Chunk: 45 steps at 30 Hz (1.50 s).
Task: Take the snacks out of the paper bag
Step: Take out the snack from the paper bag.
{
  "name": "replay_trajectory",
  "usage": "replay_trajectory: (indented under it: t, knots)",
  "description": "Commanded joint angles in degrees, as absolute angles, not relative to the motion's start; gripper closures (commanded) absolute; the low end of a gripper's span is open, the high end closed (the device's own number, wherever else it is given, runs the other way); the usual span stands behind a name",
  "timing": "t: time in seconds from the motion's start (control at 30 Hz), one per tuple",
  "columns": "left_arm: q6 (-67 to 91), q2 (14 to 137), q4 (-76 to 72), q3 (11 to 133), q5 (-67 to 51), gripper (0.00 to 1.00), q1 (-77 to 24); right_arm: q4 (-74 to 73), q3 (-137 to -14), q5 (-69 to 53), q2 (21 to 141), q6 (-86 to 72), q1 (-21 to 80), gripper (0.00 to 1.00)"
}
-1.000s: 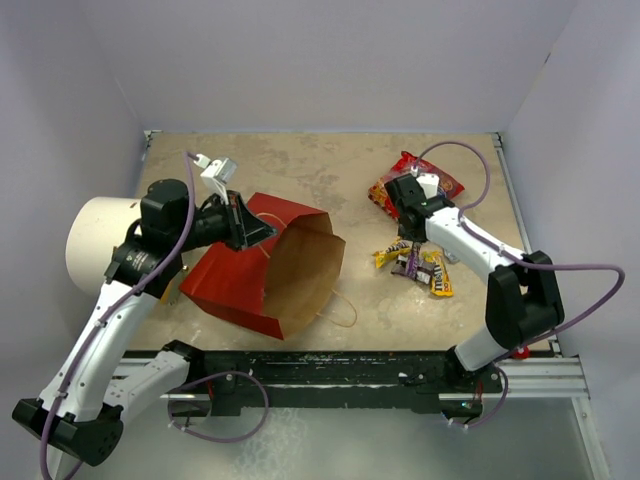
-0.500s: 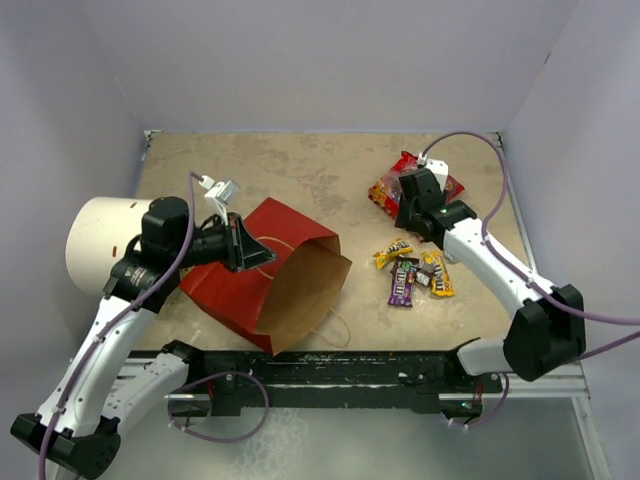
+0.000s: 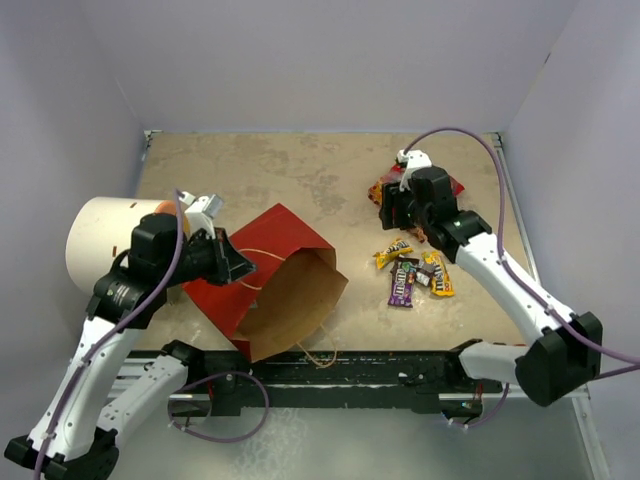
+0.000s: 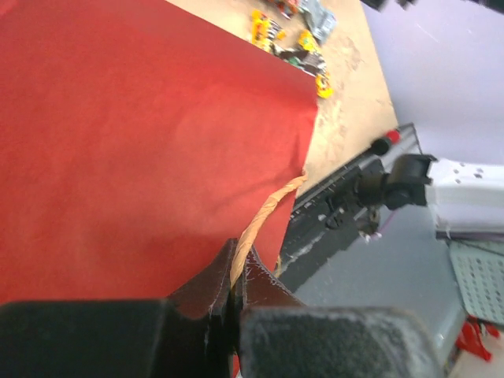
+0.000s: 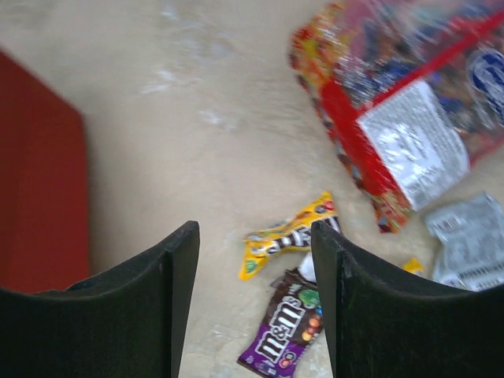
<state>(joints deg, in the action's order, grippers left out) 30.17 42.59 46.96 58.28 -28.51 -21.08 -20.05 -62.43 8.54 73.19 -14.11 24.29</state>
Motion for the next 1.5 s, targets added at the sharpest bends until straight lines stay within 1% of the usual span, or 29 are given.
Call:
replay_trajectory:
  t: [0.0, 0.07, 0.17, 0.33, 0.43, 0.53, 0.67, 0.77, 0.87, 1.03, 1.2, 1.3, 1.47]
  knots:
    - [29.4, 38.6, 50.4, 61.5, -17.6, 1.00, -21.2, -8.5, -58.5, -8.7, 64.6, -5.6, 27.0, 0.38]
    - [29.7, 37.4, 51.2, 61.2, -15.8, 1.00, -21.2, -4.0, -54.5, -14.6, 60.9, -0.8, 29.2, 0.37]
    - [29.7, 36.3, 52.0, 60.5, -14.8, 1.00, -21.2, -1.6, -50.2, -24.0, 55.4, 11.2, 34.4, 0.37]
    - [29.1, 35.9, 52.4, 60.4, -13.4, 1.00, -21.2, 1.1, -45.1, -32.8, 50.0, 20.6, 40.5, 0.39]
    - [29.0, 36.2, 51.4, 60.7, -12.8, 1.00, -21.2, 4.3, -42.5, -35.4, 48.5, 24.1, 45.2, 0.42]
    - [29.1, 37.4, 50.2, 61.6, -12.9, 1.00, -21.1, 9.8, -40.3, -32.4, 49.1, 24.8, 52.3, 0.44]
    - [28.8, 39.5, 50.0, 63.7, -12.4, 1.00, -21.2, 17.0, -39.9, -26.4, 55.4, 26.0, 61.7, 0.47]
    - [28.7, 40.5, 49.9, 65.3, -11.7, 1.00, -21.2, 20.0, -41.7, -22.9, 63.3, 29.9, 68.5, 0.47]
    - [28.7, 41.6, 50.5, 66.6, -11.5, 1.00, -21.2, 21.8, -45.0, -21.5, 72.2, 33.6, 72.1, 0.48]
    - [28.5, 42.2, 52.8, 68.5, -11.2, 1.00, -21.1, 28.7, -49.2, -19.5, 84.9, 35.5, 72.8, 0.49]
    - [28.2, 43.0, 54.5, 70.5, -10.4, 1.00, -21.2, 37.0, -51.5, -12.8, 94.3, 35.8, 73.1, 0.47]
    - [28.0, 44.2, 55.5, 72.0, -10.3, 1.00, -21.1, 37.3, -53.9, -14.1, 98.8, 36.9, 73.1, 0.47]
    - [28.0, 45.1, 55.7, 73.0, -10.4, 1.00, -21.2, 44.2, -55.6, -14.2, 105.8, 32.4, 73.2, 0.46]
